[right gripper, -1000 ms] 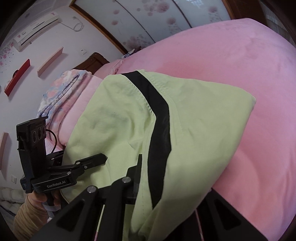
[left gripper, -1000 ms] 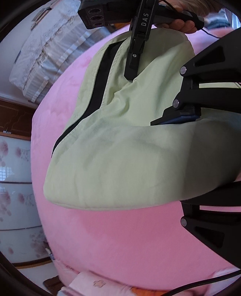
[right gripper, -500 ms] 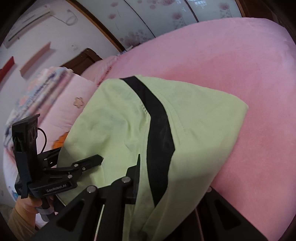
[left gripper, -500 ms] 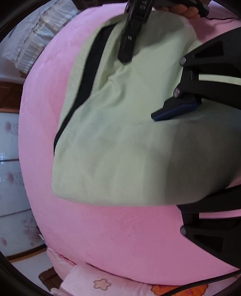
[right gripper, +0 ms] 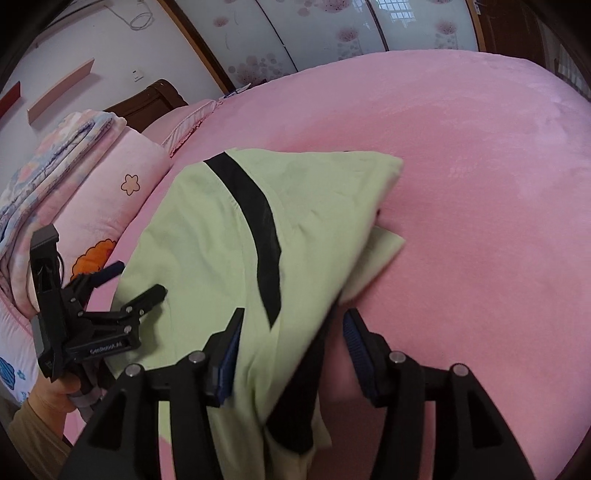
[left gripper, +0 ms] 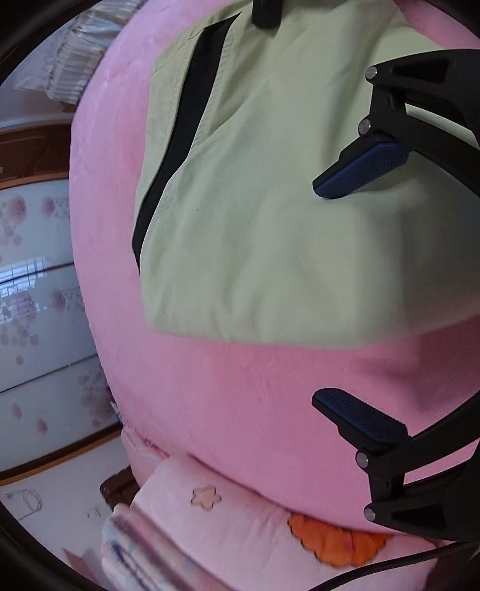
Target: Fold large clothes
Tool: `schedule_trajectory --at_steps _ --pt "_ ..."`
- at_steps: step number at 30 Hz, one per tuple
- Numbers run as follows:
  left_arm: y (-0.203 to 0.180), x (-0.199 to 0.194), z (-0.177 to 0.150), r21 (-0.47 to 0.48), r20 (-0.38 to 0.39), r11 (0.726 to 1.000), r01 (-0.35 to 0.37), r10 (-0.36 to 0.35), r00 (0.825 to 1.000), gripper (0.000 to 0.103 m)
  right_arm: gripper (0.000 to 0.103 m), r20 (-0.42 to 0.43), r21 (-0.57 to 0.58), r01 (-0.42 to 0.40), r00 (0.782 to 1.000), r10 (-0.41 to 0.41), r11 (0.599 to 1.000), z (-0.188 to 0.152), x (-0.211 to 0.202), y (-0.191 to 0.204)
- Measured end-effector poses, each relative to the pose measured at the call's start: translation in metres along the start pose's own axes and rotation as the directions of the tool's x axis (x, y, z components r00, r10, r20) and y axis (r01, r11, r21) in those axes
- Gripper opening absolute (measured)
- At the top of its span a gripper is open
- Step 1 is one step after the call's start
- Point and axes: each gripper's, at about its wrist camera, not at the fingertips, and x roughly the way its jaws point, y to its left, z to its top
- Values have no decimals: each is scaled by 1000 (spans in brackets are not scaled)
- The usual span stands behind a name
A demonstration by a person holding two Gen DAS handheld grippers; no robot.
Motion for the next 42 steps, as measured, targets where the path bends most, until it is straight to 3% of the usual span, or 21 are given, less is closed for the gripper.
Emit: schedule_trajectory --at_steps 4,8,11,14,20,29,34,42 --pt "-7 -33 -2 -35 -48 999 0 -2 999 103 53 1 -9 24 1000 -24 1000 -12 -42 4" --pt "-20 -100 -15 -73 -57 997 18 -22 998 103 53 -4 39 7 1000 -7 999 -23 -90 7" --pt "-29 -150 -17 -122 -82 987 108 -118 990 103 53 -1 53 -11 1000 11 999 -34 -134 16" --pt "-38 -198 -20 -175 -134 963 204 -229 964 103 53 14 42 -1 1000 1 999 -47 -185 31" --pt "-68 -320 -30 -141 -37 979 144 -151 988 103 53 55 19 -4 998 3 1000 -75 -290 57" --pt "-111 -480 -62 -161 62 972 169 -161 985 103 54 121 -79 40 992 -30 996 -136 -416 91" --pt "-136 -539 -95 -164 94 967 193 -180 979 103 55 126 -77 39 992 -29 996 -171 -455 91" --pt "-173 -592 -156 -180 145 968 173 -148 978 103 59 169 -92 85 983 -69 992 -237 -507 84"
